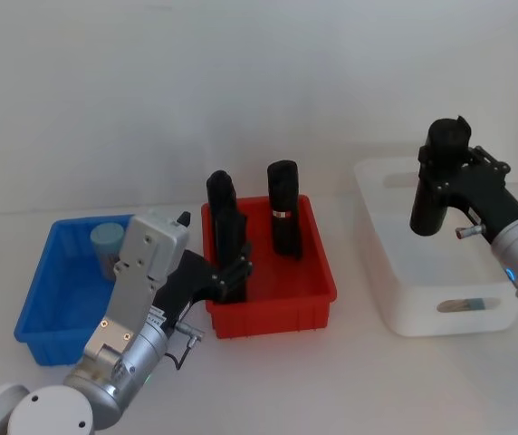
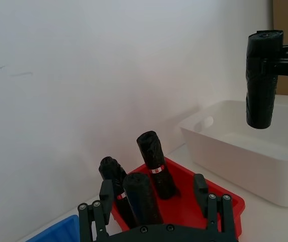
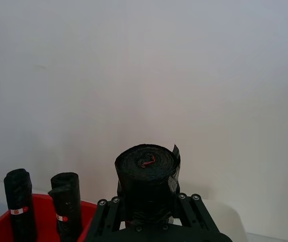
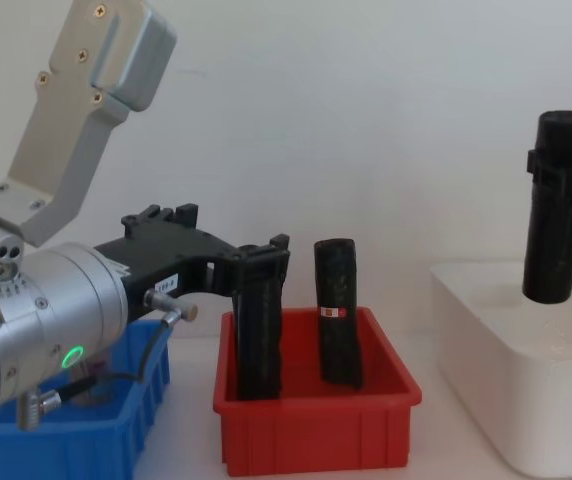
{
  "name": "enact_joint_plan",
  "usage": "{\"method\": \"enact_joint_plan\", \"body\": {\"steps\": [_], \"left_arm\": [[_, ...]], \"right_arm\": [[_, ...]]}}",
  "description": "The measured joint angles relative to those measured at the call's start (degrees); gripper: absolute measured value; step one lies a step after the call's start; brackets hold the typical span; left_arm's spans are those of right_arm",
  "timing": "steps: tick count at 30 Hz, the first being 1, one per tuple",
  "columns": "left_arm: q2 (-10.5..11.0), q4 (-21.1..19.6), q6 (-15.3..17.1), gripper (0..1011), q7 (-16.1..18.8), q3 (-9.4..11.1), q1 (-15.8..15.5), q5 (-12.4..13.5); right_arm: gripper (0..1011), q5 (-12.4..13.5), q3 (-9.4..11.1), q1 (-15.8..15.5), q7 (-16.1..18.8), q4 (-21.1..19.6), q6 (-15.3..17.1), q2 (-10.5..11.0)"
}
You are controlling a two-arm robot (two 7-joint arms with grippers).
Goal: Pick the cotton swabs from the blue box and place them into the white box.
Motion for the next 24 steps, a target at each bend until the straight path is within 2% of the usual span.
{"method": "enact_joint_plan", "body": {"steps": [4, 10, 12, 14, 15, 16, 18, 21, 24], "left_arm": [[0.0, 0.0, 0.0, 1000, 0.0, 0.0, 0.0, 0.0], [0.0, 0.0, 0.0, 1000, 0.0, 0.0, 0.0, 0.0], [0.0, 0.0, 0.0, 1000, 0.0, 0.0, 0.0, 0.0], [0.0, 0.0, 0.0, 1000, 0.0, 0.0, 0.0, 0.0], [0.0, 0.0, 0.0, 1000, 0.0, 0.0, 0.0, 0.0], [0.0, 0.0, 0.0, 1000, 0.0, 0.0, 0.0, 0.0], [0.0, 0.0, 0.0, 1000, 0.0, 0.0, 0.0, 0.0], [0.0, 0.0, 0.0, 1000, 0.0, 0.0, 0.0, 0.0], [0.0, 0.0, 0.0, 1000, 0.0, 0.0, 0.0, 0.0]], "right_arm": [[497, 0.25, 0.44, -0.2, -0.22, 0.27, 0.36, 0.39], [683, 0.74, 0.85, -0.22, -0.08, 1.42, 0.42, 0.67], [787, 0.87, 0.97, -0.14, 0.09, 1.86, 0.34, 0.73], [805, 0.97, 1.02, -0.09, 0.21, 2.11, 0.23, 0.75], [861, 1.03, 1.06, -0.04, 0.32, 2.33, 0.14, 0.77], [867, 1.05, 1.09, -0.02, 0.37, 2.46, 0.1, 0.78], [941, 1.13, 1.18, 0.05, 0.49, 2.75, -0.03, 0.8], [1002, 1.24, 1.25, 0.11, 0.63, 3.06, -0.17, 0.82], [1002, 1.33, 1.29, 0.17, 0.75, 3.29, -0.27, 0.83]]}}
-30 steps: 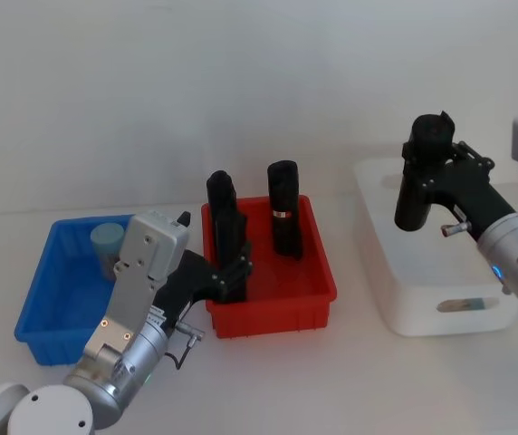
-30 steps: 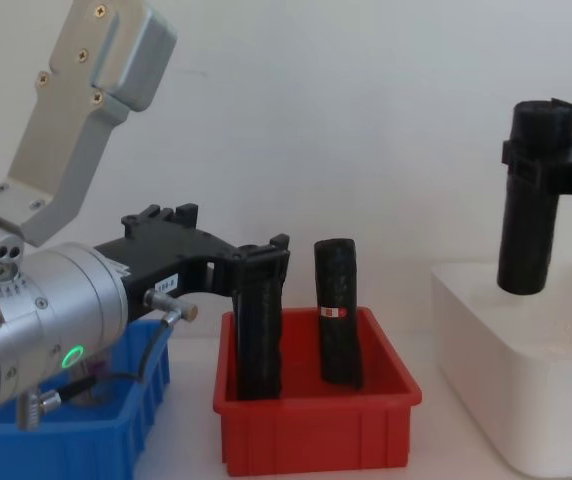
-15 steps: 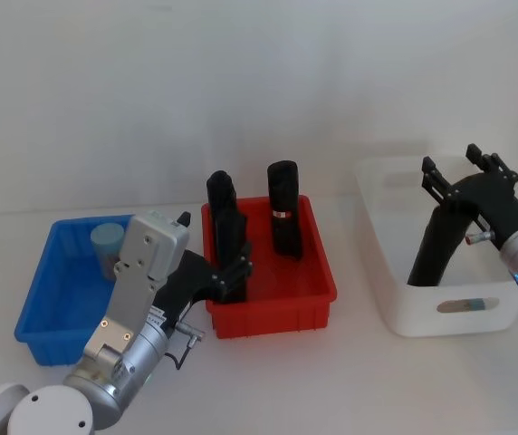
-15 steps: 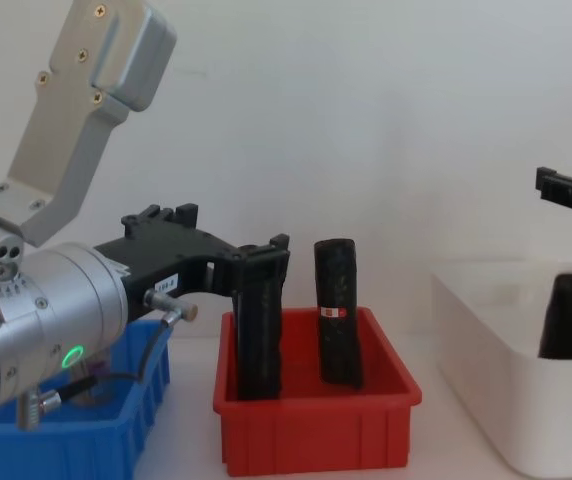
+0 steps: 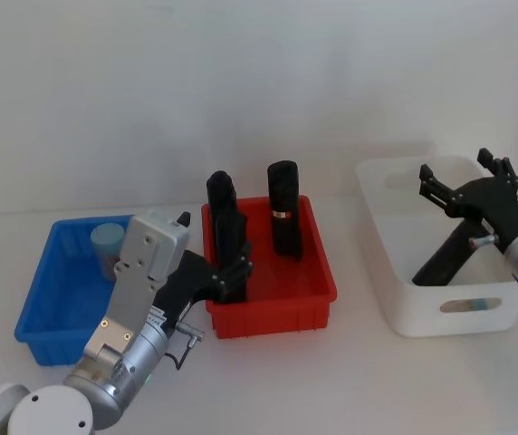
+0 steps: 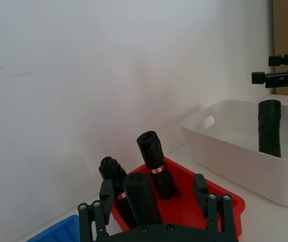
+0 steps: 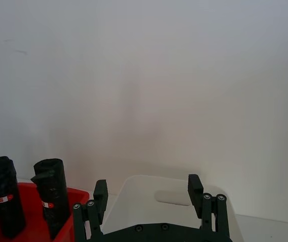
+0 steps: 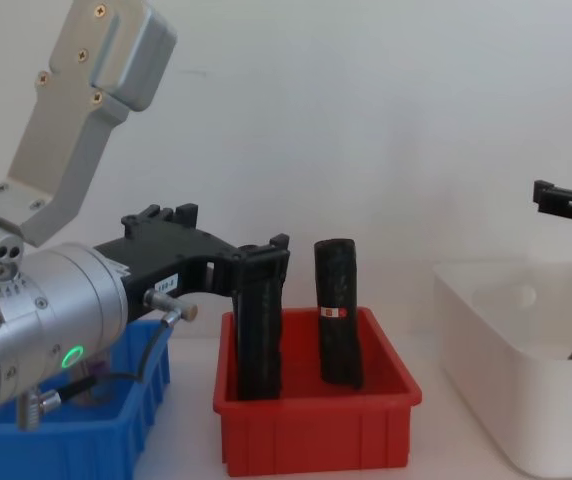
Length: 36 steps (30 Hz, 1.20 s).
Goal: Pick the cotton swabs from the blue box and place them into the white box.
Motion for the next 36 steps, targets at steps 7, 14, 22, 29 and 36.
{"method": "enact_joint_plan", "body": {"steps": [7, 14, 22, 29, 36], "left_arm": [[0.0, 0.0, 0.0, 1000, 0.0, 0.0, 0.0, 0.0], [0.0, 0.0, 0.0, 1000, 0.0, 0.0, 0.0, 0.0], [0.0, 0.0, 0.0, 1000, 0.0, 0.0, 0.0, 0.0], [0.0, 0.0, 0.0, 1000, 0.0, 0.0, 0.0, 0.0], [0.0, 0.0, 0.0, 1000, 0.0, 0.0, 0.0, 0.0]], "right_arm": [[1002, 0.11, 0.09, 0.1, 0.14, 0.39, -0.15, 0.04], [1002, 0.16, 0.13, 0.13, 0.24, 0.58, -0.24, 0.07], [1001, 0.2, 0.18, 0.17, 0.3, 0.72, -0.3, 0.07], [1002, 0.24, 0.18, 0.2, 0.35, 0.77, -0.34, 0.07], [1002, 0.25, 0.19, 0.21, 0.36, 0.82, -0.34, 0.07]]}}
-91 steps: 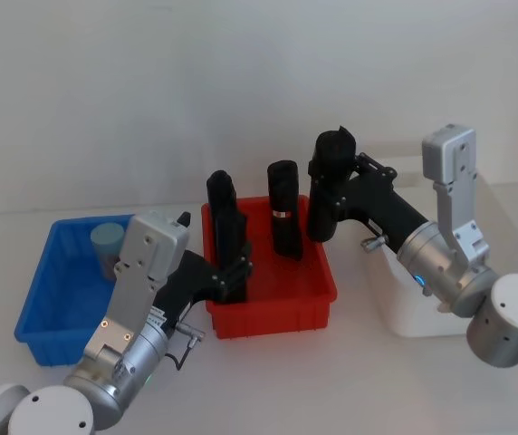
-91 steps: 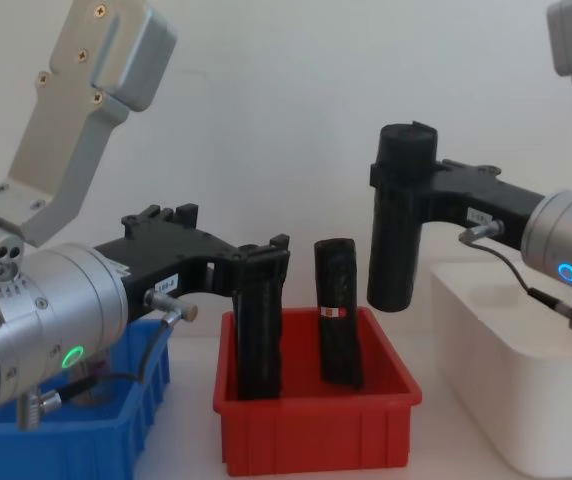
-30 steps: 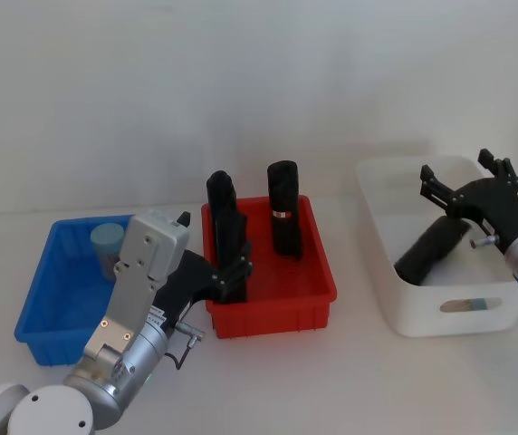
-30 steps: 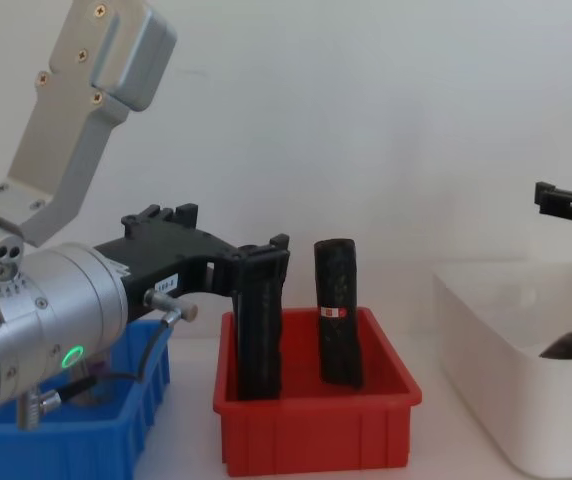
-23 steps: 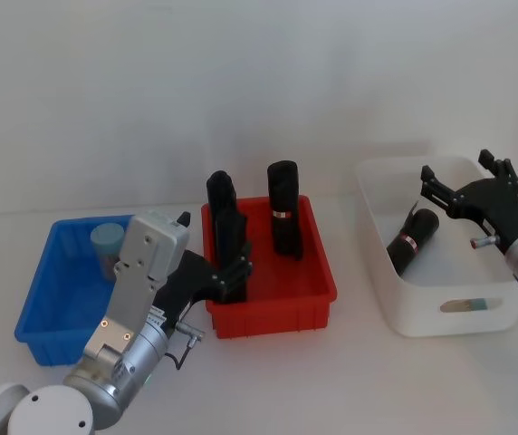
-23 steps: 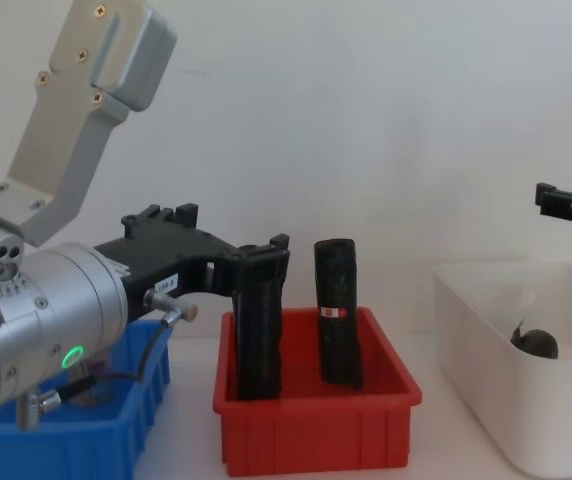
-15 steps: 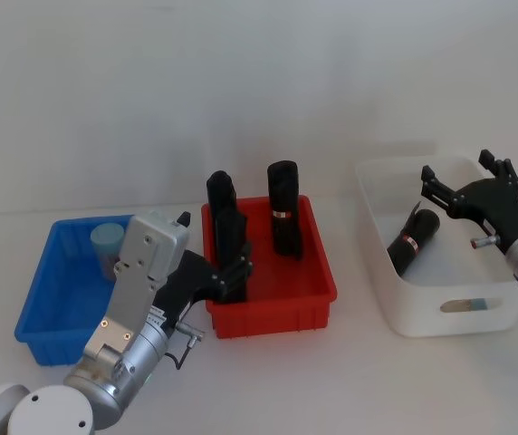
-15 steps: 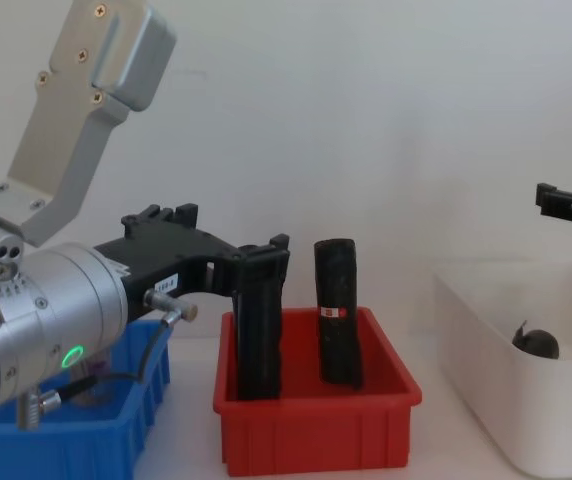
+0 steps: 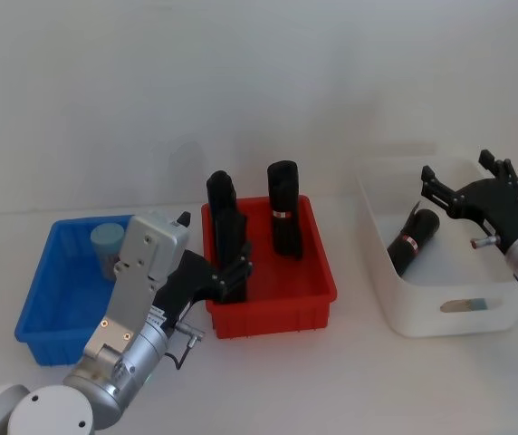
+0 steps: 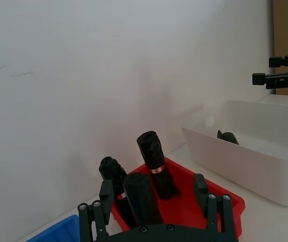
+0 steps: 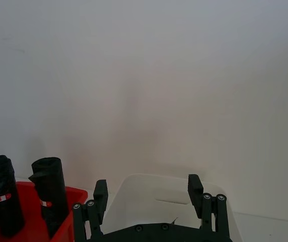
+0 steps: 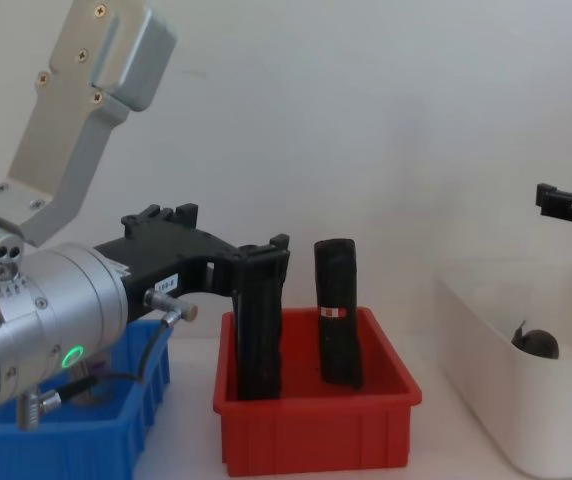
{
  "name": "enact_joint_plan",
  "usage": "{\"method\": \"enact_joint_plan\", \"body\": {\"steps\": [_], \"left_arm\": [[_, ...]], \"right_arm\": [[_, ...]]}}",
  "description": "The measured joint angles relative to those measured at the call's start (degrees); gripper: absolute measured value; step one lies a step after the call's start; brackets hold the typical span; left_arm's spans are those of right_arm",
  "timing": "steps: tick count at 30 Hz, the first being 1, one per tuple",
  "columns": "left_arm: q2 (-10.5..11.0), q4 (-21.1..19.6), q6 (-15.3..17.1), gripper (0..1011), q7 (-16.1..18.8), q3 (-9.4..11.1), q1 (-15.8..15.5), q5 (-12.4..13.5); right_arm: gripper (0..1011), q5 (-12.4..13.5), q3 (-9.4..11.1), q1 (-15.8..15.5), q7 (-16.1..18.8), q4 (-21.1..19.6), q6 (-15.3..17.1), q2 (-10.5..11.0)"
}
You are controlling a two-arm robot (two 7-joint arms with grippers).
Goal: Pick the cotton swabs from the blue box and place them into the white box.
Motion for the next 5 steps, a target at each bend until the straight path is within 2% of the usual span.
{"method": "enact_joint_plan", "body": {"steps": [5], "left_arm": [[0.0, 0.0, 0.0, 1000, 0.0, 0.0, 0.0, 0.0]], "right_arm": [[1002, 0.0, 0.0, 0.0, 0.0, 0.02, 0.0, 0.0]]}}
